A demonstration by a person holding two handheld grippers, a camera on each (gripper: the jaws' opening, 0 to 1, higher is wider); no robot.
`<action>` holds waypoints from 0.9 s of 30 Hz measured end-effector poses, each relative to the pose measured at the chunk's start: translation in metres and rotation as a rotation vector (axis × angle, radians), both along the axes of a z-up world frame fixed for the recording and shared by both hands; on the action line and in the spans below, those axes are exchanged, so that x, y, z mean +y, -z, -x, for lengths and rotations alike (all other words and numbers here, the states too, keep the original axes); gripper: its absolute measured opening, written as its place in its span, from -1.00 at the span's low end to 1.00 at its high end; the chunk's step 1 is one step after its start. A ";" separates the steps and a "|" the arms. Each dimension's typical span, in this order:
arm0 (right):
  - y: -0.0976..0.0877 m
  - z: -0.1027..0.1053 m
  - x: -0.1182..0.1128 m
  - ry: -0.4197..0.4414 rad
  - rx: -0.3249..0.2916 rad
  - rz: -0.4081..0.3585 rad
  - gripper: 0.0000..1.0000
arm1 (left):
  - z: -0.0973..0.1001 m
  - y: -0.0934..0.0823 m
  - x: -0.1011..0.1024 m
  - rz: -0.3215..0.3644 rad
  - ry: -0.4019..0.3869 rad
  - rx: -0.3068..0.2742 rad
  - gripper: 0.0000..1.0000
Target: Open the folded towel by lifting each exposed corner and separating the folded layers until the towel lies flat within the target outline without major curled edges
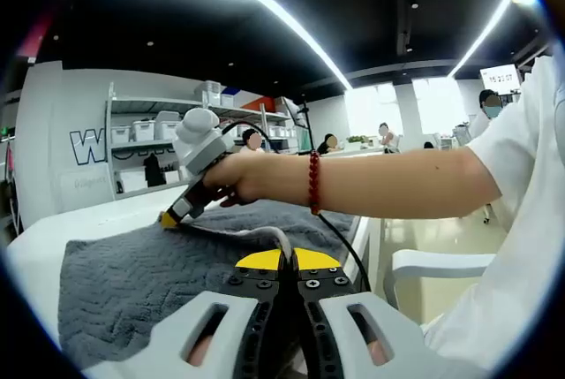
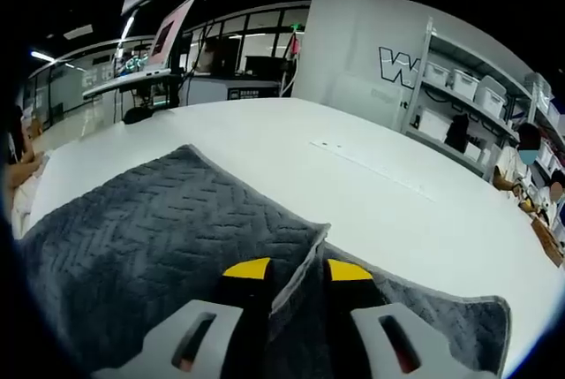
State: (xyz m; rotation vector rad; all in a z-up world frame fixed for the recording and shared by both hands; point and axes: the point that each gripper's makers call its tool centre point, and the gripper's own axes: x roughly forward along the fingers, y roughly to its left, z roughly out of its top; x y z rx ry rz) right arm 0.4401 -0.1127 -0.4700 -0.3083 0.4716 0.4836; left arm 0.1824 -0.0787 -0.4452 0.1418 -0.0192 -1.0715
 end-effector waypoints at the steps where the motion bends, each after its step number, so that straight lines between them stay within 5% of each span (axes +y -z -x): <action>1: 0.000 -0.003 0.000 0.006 0.000 -0.003 -0.69 | 0.000 0.000 -0.001 0.000 0.002 -0.001 -0.98; 27: -0.007 -0.026 -0.006 0.082 0.022 -0.107 -1.00 | 0.001 -0.002 -0.001 0.011 0.006 0.007 -0.98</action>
